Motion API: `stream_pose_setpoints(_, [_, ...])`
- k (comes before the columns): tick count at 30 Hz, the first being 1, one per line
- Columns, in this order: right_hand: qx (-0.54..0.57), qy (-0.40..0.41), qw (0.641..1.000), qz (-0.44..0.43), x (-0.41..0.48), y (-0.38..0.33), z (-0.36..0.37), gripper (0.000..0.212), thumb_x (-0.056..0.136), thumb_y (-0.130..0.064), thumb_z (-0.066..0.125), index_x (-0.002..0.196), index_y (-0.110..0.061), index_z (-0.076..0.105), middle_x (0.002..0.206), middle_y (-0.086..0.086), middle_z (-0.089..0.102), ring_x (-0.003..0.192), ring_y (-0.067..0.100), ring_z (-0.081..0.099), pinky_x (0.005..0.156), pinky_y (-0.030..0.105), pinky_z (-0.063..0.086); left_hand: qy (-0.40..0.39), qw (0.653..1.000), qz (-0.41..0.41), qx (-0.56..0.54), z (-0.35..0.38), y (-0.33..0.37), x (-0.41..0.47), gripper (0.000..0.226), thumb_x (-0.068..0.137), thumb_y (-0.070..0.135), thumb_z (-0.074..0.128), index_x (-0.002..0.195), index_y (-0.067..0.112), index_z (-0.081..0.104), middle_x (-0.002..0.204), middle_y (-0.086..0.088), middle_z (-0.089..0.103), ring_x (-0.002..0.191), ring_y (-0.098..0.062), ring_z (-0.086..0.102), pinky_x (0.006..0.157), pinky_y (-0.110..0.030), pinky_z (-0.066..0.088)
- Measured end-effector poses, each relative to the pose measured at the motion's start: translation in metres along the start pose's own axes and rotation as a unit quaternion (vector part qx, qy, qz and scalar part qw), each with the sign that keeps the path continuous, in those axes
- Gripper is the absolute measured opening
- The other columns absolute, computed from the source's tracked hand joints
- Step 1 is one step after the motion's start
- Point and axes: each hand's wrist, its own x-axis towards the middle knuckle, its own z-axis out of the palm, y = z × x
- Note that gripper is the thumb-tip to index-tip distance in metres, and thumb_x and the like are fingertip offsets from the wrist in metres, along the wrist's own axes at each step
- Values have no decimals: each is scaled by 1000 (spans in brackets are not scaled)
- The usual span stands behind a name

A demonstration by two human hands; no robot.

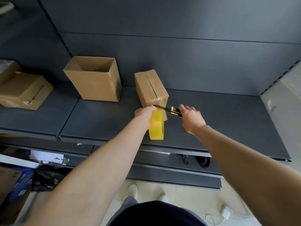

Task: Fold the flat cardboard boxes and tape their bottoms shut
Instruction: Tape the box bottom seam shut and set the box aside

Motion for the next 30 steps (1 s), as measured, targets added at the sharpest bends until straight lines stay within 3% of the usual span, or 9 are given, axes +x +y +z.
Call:
stream_pose_setpoints(5, [-26,-17,1000,2,8,-13,6,43,85,4,53,122,-13,39,113,9,53,108,30,48,86,39,40,-2,1000,-7,26,-6,2,4,38,81,21,74,112,10,55,109,-11,57,92,-27,54,79,-34,46])
stream_pose_setpoints(11, [-74,-15,997,6,12,-21,8,54,79,8,58,124,-13,37,116,8,52,110,30,47,88,39,40,3,999,-35,39,-17,9,4,54,75,25,78,121,9,54,110,-11,60,98,-28,59,79,-38,48])
stream_pose_setpoints(19, [-112,-22,993,20,15,-26,3,66,73,8,67,127,-13,35,119,8,51,113,30,46,91,40,39,-15,995,-28,99,-28,19,7,36,79,24,75,105,10,54,85,-10,55,91,-29,57,80,-41,48])
stream_pose_setpoints(26, [-126,-28,991,31,15,-37,2,71,72,7,69,130,-13,33,122,9,51,115,31,46,91,41,39,-26,990,-31,137,-35,23,11,41,79,26,75,112,9,59,102,-14,62,93,-31,61,84,-45,50])
stream_pose_setpoints(30, [-127,-32,991,34,16,-43,1,69,73,6,68,130,-13,34,122,9,51,116,31,46,91,41,39,-28,989,-28,140,-38,24,12,37,80,25,75,109,10,57,92,-13,60,89,-30,59,82,-44,49])
